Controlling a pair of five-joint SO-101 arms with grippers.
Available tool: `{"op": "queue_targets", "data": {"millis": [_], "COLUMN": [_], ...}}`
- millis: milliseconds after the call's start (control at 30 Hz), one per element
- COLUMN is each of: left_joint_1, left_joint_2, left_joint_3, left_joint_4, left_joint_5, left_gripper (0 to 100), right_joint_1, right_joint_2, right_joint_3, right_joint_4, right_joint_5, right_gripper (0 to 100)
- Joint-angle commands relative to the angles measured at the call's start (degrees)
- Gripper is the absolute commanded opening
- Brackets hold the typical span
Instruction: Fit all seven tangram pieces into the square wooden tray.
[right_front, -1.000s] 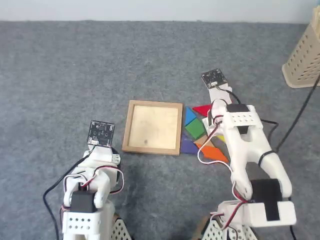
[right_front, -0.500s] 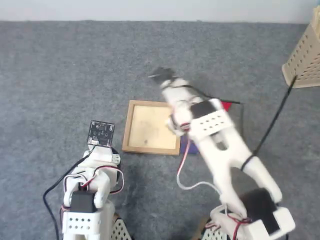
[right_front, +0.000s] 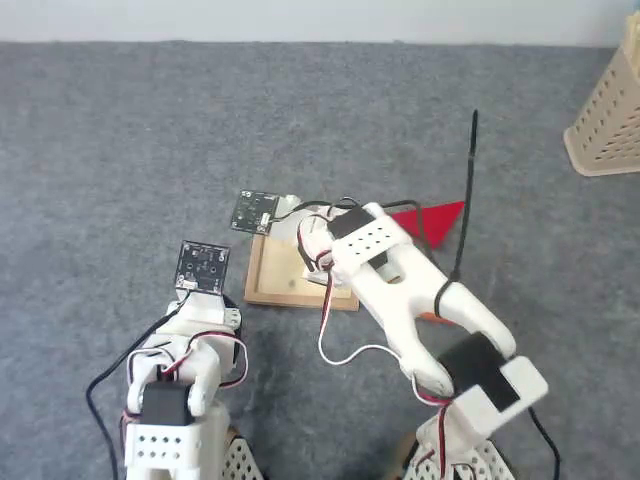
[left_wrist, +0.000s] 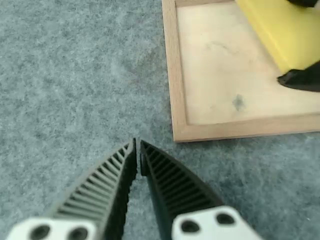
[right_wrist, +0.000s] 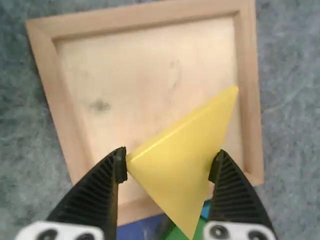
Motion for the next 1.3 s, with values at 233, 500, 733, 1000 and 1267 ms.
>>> {"op": "queue_targets", "data": {"millis": [233,500,733,1000,1267], "left_joint_1": [-0.3,-0.3,-0.3,-0.3,-0.3], "left_joint_2": [-0.3,-0.3,-0.3,-0.3,-0.3], "left_joint_3": [-0.3,-0.3,-0.3,-0.3,-0.3], "left_joint_4": [0.3,0.3,0.3,0.3,0.3], "left_joint_5": [0.5,0.5,0.5,0.5,0.5], "left_gripper": [1,1,1,1,1], "right_joint_1": [-1.4,-0.4,3.3,11.6,10.8], "right_joint_2": [-1.0,-7.1,-15.6,-34.1,-42.9], "right_joint_3": [-5.7,-6.2,-8.4,-1.8,24.9], "right_joint_4": [-2.0,-0.9,12.9,21.8,-8.5], "right_joint_5": [-2.2,-5.1,-5.5,-17.5,-26.8], "right_gripper": [22.9,23.3,17.3,0.2,0.6]}}
